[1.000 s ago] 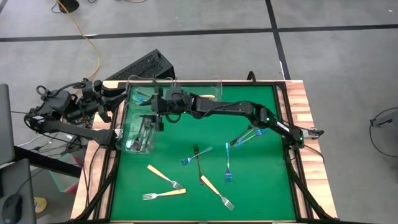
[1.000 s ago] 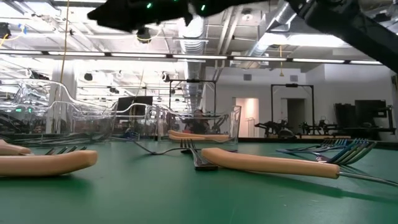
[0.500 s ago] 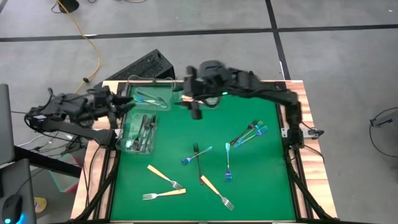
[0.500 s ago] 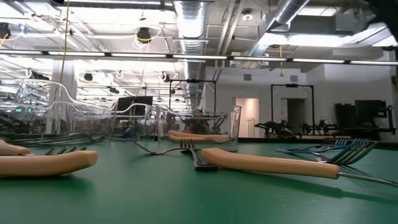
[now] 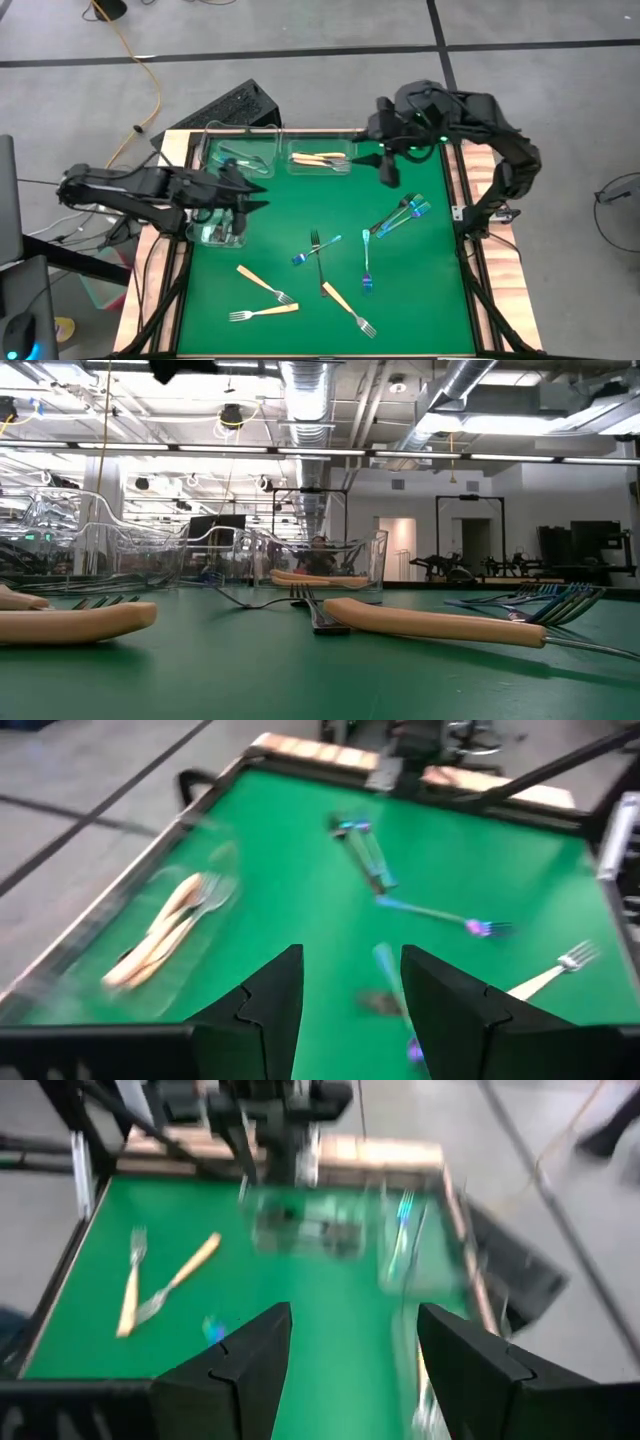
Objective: Sort silverware by color (type)
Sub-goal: Put the iridescent fork into the top left transparent bin
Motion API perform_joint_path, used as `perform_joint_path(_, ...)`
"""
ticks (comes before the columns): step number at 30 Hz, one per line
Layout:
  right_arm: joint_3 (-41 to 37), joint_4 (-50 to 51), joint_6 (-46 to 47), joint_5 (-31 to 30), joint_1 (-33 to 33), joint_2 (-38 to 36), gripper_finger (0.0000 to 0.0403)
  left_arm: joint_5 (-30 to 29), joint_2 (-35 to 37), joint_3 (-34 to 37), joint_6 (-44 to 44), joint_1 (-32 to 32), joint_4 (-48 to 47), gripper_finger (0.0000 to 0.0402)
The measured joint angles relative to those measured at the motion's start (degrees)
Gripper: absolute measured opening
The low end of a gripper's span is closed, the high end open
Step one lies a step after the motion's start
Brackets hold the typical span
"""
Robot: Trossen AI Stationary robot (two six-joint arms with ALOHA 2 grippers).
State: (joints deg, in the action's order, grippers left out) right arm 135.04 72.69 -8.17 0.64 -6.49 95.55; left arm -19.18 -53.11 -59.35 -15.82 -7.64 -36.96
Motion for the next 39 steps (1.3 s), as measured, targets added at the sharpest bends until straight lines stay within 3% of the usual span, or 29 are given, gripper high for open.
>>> perform_joint_path(4, -0.5, 8.4, 3.0, 0.1, 1.2, -1.9, 0.0239, 3.5, -4.5, 0.0, 3.6, -1.4, 8.9, 0.0153)
perform_joint_path(9, -0.5, 15.2, 5.8, -0.4, 3.9, -4.5, 0.0239, 3.7, -7.3, 0.0, 5.6, -2.7, 14.8, 0.0153)
perform_joint_path(17, -4.1, 17.1, 10.9, -6.2, 8.8, -11.3, 0.0239, 0.3, -2.4, 0.0, 4.1, -4.0, 22.2, 0.0153)
perform_joint_path(25, -25.8, 11.8, 21.9, -17.4, 13.9, -23.6, 0.0239, -4.7, 6.8, -0.1, 3.4, -4.0, 24.7, 0.0153)
perform_joint_path(30, -43.1, -2.5, 24.3, -17.7, 15.7, -29.6, 0.0239, -8.2, 10.2, -0.1, 3.3, -4.0, 24.9, 0.0153)
perform_joint_path(36, -60.1, -9.0, 27.0, -16.7, 17.4, -31.8, 0.0239, -9.0, 12.8, -0.1, 3.3, -4.0, 25.1, 0.0153)
perform_joint_path(39, -66.7, -13.6, 30.7, -14.8, 18.2, -31.5, 0.0239, -12.5, 13.4, -0.1, 4.0, -4.0, 26.5, 0.0153)
